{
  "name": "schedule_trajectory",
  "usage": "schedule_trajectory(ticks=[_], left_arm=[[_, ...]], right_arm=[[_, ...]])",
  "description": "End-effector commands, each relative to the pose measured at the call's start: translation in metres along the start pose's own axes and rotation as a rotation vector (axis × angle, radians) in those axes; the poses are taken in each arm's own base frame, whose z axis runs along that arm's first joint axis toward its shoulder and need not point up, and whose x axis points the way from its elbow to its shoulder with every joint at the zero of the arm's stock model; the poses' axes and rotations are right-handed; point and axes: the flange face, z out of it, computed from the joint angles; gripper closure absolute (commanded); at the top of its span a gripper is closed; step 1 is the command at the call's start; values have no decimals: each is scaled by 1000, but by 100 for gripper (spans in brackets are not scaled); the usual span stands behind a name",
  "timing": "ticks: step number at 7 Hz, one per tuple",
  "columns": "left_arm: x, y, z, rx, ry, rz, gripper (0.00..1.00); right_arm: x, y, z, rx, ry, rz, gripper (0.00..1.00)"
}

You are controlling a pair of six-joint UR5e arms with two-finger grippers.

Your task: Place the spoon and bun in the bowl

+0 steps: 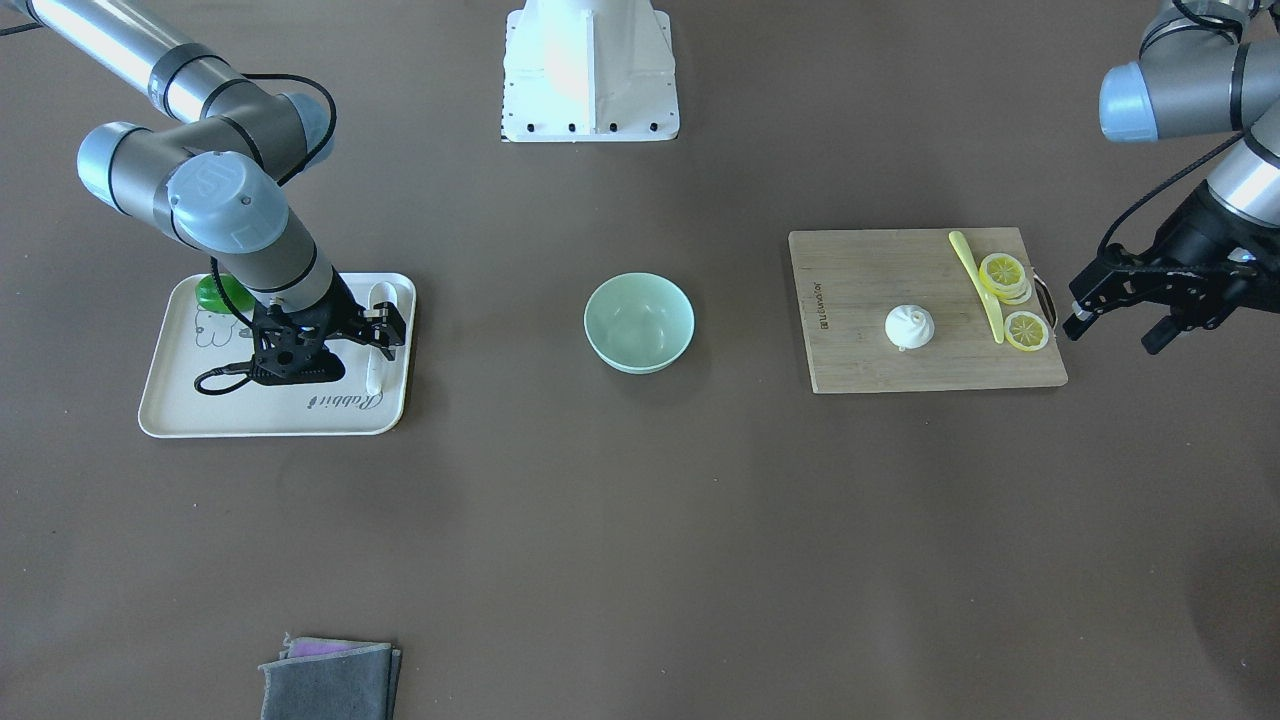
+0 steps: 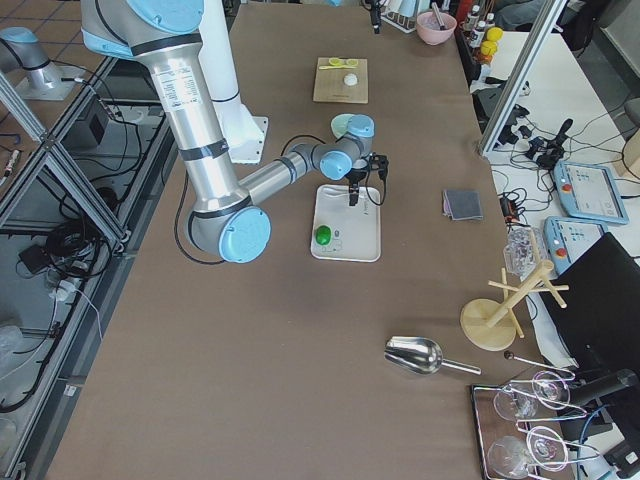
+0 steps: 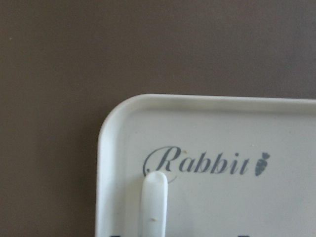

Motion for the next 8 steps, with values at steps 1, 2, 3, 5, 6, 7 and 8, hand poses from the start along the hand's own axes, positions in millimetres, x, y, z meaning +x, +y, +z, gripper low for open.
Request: schedule_trajectory(ticks=[1,2,3,5,6,7,8], left_arm=[[2,-2,0,1,3,2,2],[2,-1,0,-1,5,2,2],[2,-1,-1,-1,7,3,2],[1,-1,0,0,4,2,2],[1,-1,0,0,4,2,2],[1,-1,0,0,4,2,2],[1,-2,0,1,3,2,2]], right_arm=[[-5,6,6,-8,2,-10,25],[-5,6,8,-9,3,-12,29],[-5,6,8,-10,5,-10,59],[-15,5,8,-10,-2,-18,100],[-17,4,8,-10,-4,-16,100],[-18,4,7,-8,-6,-13,100],[-26,-5,-6,9,-25,-10,100]])
